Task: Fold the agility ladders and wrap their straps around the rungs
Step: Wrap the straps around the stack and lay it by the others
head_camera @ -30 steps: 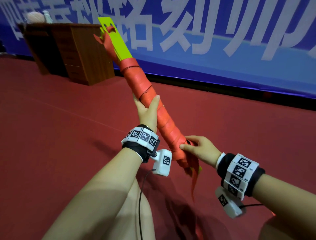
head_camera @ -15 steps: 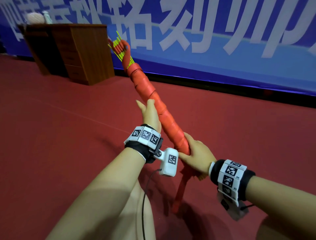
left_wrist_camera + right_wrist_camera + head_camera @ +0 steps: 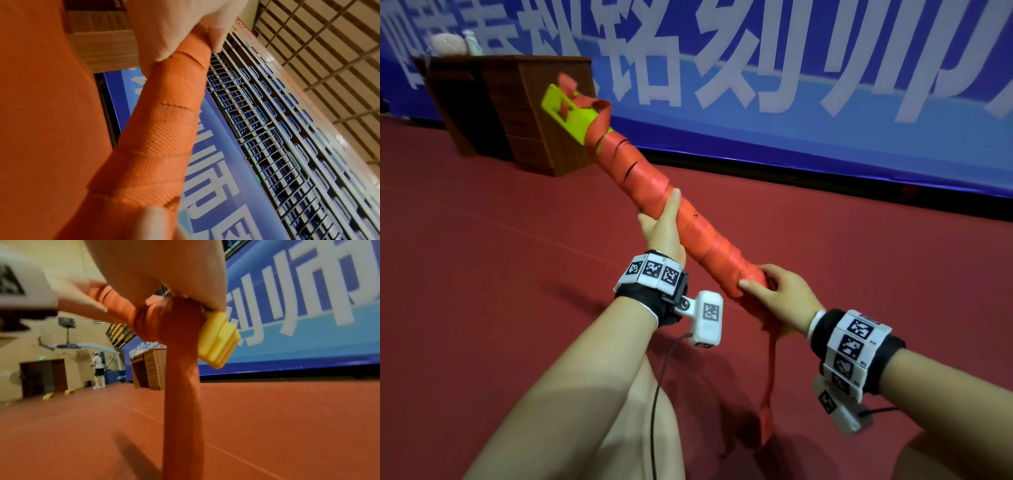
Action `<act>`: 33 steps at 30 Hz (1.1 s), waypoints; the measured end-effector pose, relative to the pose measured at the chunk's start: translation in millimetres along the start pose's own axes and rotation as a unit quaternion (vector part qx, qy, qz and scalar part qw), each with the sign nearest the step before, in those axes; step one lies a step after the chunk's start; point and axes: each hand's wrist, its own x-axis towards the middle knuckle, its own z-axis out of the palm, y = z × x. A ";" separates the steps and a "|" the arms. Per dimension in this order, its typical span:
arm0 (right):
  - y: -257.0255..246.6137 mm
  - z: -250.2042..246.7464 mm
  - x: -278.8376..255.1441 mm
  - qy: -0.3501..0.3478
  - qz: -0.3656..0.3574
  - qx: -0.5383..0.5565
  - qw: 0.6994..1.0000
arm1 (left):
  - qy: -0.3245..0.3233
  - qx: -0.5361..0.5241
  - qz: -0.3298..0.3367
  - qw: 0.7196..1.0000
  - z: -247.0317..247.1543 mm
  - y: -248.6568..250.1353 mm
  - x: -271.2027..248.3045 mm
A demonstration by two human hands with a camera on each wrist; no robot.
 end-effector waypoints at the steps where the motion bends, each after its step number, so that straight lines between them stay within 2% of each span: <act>1: 0.7 3.8 -0.5 0.032 0.002 -0.035 0.999 | 0.010 -0.002 0.005 1.000 0.8 -0.9 -1.5; 2: 1.2 6.8 -1.2 0.053 0.000 -0.071 0.996 | 0.018 -0.013 0.008 1.000 2.5 -1.5 -2.9; 4: 2.3 9.6 -2.7 0.053 -0.002 -0.129 0.990 | 0.031 -0.036 0.012 0.999 5.0 -1.6 -3.6; 8: 11.0 11.0 1.7 -0.021 0.005 -0.175 0.984 | 0.010 -0.056 0.035 0.998 5.3 -2.7 -2.4; 11: 10.9 5.8 2.9 -0.085 0.002 -0.053 0.995 | -0.072 -0.027 0.025 0.997 1.4 1.6 -4.6; 13: 8.5 -1.0 2.8 -0.119 -0.012 0.028 0.992 | -0.137 0.014 0.041 0.990 -2.3 6.7 -3.1; 17: 6.1 -16.7 4.0 -0.181 -0.020 0.083 0.980 | -0.204 0.042 0.084 0.974 -8.0 11.7 -1.8; 19: 5.6 -20.2 5.5 -0.187 -0.023 0.087 0.978 | -0.196 0.035 0.095 0.975 -8.2 11.1 -2.8; 22: 4.8 -14.3 6.4 -0.158 -0.031 0.051 0.986 | -0.162 0.069 0.140 0.974 -8.9 12.0 -3.0; 25: 8.2 -1.4 5.8 -0.135 0.002 -0.038 0.990 | -0.149 0.115 0.185 0.965 -8.3 10.2 -2.8; 28: 13.2 9.5 4.4 -0.134 0.032 -0.058 0.989 | -0.143 0.146 0.211 0.956 -7.5 4.8 -6.6; 31: 11.5 11.2 0.5 -0.203 0.039 -0.033 0.978 | -0.143 0.177 0.233 0.946 -7.4 1.0 -9.3; 33: 10.9 13.1 -2.7 -0.232 0.011 -0.077 0.969 | -0.143 0.197 0.240 0.940 -7.6 -0.8 -9.3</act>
